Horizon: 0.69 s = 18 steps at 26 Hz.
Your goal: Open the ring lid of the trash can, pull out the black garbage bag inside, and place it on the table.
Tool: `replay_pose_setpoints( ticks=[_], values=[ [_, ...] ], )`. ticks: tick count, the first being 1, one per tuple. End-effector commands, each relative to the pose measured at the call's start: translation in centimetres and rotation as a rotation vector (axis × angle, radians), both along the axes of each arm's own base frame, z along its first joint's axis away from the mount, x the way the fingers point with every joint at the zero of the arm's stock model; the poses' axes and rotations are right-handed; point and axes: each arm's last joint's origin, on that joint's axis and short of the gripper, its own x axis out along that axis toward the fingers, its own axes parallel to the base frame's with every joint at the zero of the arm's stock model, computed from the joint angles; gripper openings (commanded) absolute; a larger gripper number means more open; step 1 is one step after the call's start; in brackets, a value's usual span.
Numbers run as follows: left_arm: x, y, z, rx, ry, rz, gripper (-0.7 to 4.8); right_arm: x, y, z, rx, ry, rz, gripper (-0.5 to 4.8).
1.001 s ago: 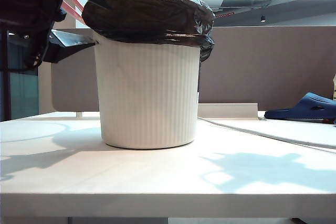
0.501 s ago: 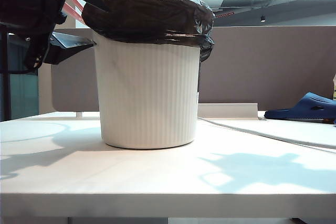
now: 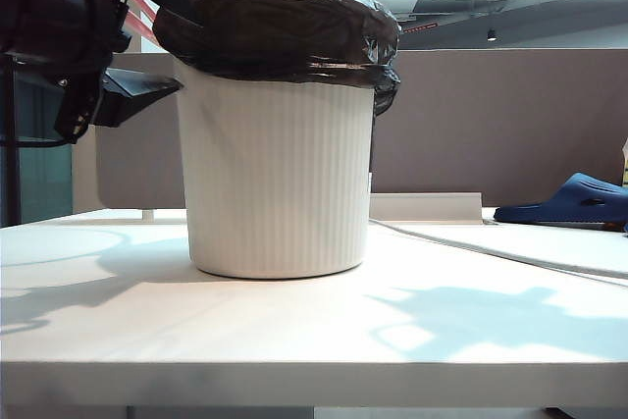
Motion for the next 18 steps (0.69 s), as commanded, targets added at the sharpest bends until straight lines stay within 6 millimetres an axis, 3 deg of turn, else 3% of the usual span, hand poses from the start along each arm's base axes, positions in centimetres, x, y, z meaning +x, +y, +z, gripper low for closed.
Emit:
replay_pose_setpoints(
  ticks=[1, 18],
  values=[
    [0.12, -0.08, 0.23, -0.024, -0.021, 0.002, 3.1, -0.05, 0.04, 0.24, 0.005, -0.02, 0.011, 1.44],
    [0.23, 0.04, 0.2, -0.029, -0.018, 0.055, 3.1, -0.05, 0.05, 0.18, 0.005, -0.018, 0.014, 1.44]
  ],
)
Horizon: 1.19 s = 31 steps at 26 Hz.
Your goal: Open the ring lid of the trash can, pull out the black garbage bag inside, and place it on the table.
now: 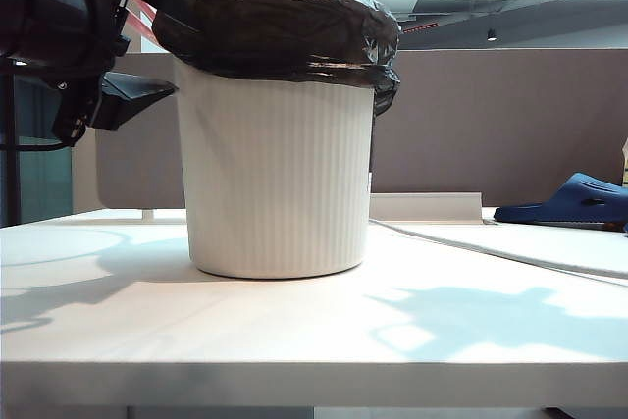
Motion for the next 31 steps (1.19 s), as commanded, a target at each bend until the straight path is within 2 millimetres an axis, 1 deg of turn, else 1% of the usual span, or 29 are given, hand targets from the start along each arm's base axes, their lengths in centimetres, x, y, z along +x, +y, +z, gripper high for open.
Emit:
replay_pose_setpoints(
  ticks=[1, 8, 10, 14, 16, 17, 22, 26, 30, 31],
  values=[
    [0.01, 0.02, 0.36, -0.012, -0.024, 0.014, 3.1, -0.04, 0.04, 0.21, 0.005, -0.02, 0.009, 1.44],
    [0.01, 0.02, 0.35, -0.011, -0.024, 0.014, 3.07, -0.06, 0.05, 0.21, 0.006, -0.019, 0.016, 1.44],
    [0.01, 0.02, 0.35, -0.011, -0.024, 0.014, 2.86, -0.08, 0.07, 0.22, 0.008, -0.019, 0.028, 1.44],
    [0.01, 0.02, 0.34, -0.011, -0.023, 0.014, 2.07, -0.09, 0.08, 0.22, 0.009, -0.019, 0.03, 1.44],
    [0.01, 0.02, 0.33, -0.01, -0.023, 0.014, 1.91, -0.09, 0.07, 0.22, 0.009, -0.019, 0.03, 1.44],
    [0.02, 0.02, 0.31, -0.009, -0.022, 0.014, 1.73, -0.09, 0.08, 0.22, 0.009, -0.019, 0.03, 1.44],
    [0.03, 0.02, 0.28, -0.008, -0.019, 0.018, 1.7, -0.09, 0.08, 0.22, 0.008, -0.019, 0.03, 1.44],
    [0.03, 0.02, 0.29, -0.008, -0.019, 0.018, 0.79, -0.09, 0.08, 0.22, 0.008, -0.019, 0.03, 1.44],
    [0.03, 0.02, 0.28, -0.008, -0.019, 0.018, 0.7, -0.09, 0.07, 0.22, 0.008, -0.019, 0.03, 1.44],
    [0.03, 0.02, 0.28, -0.008, -0.019, 0.018, 0.51, -0.09, 0.07, 0.22, 0.008, -0.019, 0.03, 1.44]
  ],
)
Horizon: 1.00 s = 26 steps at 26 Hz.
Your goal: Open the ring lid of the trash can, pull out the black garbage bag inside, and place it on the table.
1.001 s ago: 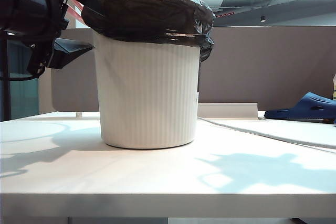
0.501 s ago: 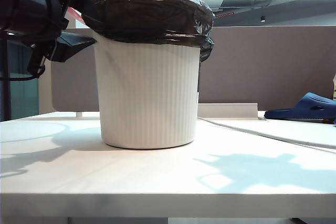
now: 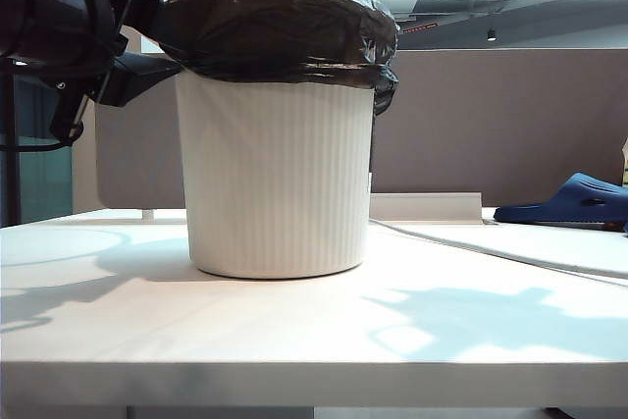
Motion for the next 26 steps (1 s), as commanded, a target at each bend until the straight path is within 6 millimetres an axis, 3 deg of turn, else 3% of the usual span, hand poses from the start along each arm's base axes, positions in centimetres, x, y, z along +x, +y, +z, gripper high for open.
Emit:
replay_pose_setpoints(
  ticks=[1, 4, 6, 14, 26],
  values=[
    [0.0, 0.0, 0.2, -0.005, -0.017, 0.001, 0.42, 0.0, 0.0, 0.2, 0.005, -0.02, 0.008, 1.44],
    [0.0, 0.0, 0.2, -0.005, -0.017, 0.0, 0.34, 0.0, 0.0, 0.2, 0.005, -0.019, 0.008, 1.44],
    [0.0, 0.0, 0.3, -0.006, -0.018, 0.0, -0.08, 0.0, 0.0, 0.0, 0.004, -0.019, 0.008, 1.44],
    [-0.1, 0.0, 0.6, -0.024, -0.051, -0.005, -0.06, 0.1, 0.1, -1.4, -0.004, 0.012, 0.007, 1.44],
    [-0.3, -0.2, 1.0, -0.043, -0.091, -0.107, -0.06, 0.1, 0.1, -1.5, -0.004, 0.012, 0.007, 1.44]
  ],
)
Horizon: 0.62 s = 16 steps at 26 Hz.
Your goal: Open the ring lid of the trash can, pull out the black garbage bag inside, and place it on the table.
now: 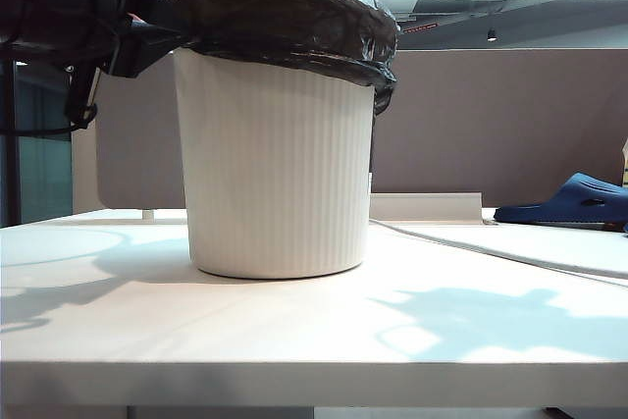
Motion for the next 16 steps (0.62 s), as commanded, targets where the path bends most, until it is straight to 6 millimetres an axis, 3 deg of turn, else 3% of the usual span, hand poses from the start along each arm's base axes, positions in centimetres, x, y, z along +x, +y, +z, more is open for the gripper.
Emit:
replay_pose_setpoints(
  ticks=[1, 14, 16],
  values=[
    [-0.08, -0.12, 0.27, -0.012, -0.017, -0.045, -0.06, -0.05, 0.03, 0.26, 0.006, -0.023, 0.007, 1.44],
    [-0.33, -0.38, 0.27, -0.017, -0.012, -0.168, -0.06, -0.04, 0.02, 0.25, 0.006, -0.023, 0.004, 1.44],
    [-0.37, -0.43, 0.27, -0.013, -0.013, -0.19, 0.23, -0.04, 0.02, 0.25, 0.006, -0.023, 0.004, 1.44]
  ],
)
